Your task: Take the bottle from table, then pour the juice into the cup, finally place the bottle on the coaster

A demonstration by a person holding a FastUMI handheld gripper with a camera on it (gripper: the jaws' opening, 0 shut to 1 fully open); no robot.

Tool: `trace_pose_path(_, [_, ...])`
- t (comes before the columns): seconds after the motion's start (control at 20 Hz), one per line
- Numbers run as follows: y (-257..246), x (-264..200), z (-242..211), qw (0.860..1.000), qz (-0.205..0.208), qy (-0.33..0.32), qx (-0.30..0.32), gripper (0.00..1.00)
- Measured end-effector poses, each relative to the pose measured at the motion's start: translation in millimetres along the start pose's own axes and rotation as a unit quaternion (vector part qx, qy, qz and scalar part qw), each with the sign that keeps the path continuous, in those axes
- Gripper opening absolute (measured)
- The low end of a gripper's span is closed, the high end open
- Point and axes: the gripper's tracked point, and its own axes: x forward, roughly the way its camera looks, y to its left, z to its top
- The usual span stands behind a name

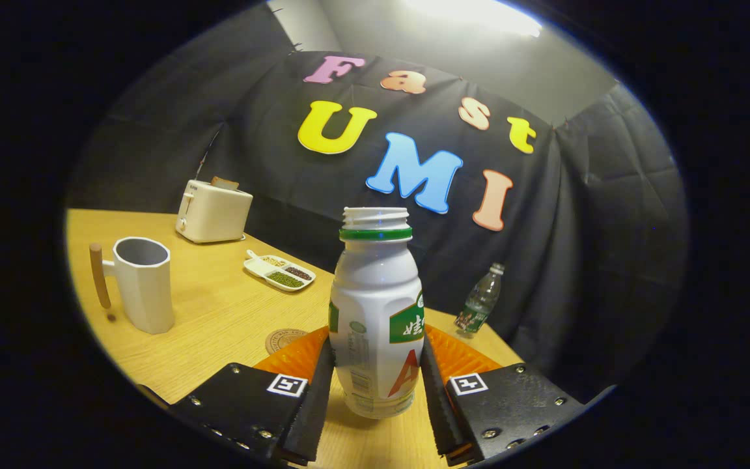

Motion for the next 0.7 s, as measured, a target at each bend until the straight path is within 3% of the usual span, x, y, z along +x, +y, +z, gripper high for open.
trace_pose_path(0.35, [17,5,53,0.986,-0.018,-0.058,-0.155,0.65])
trace_pose_path(0.7, [49,5,80,0.949,-0.033,-0.096,-0.298,0.65])
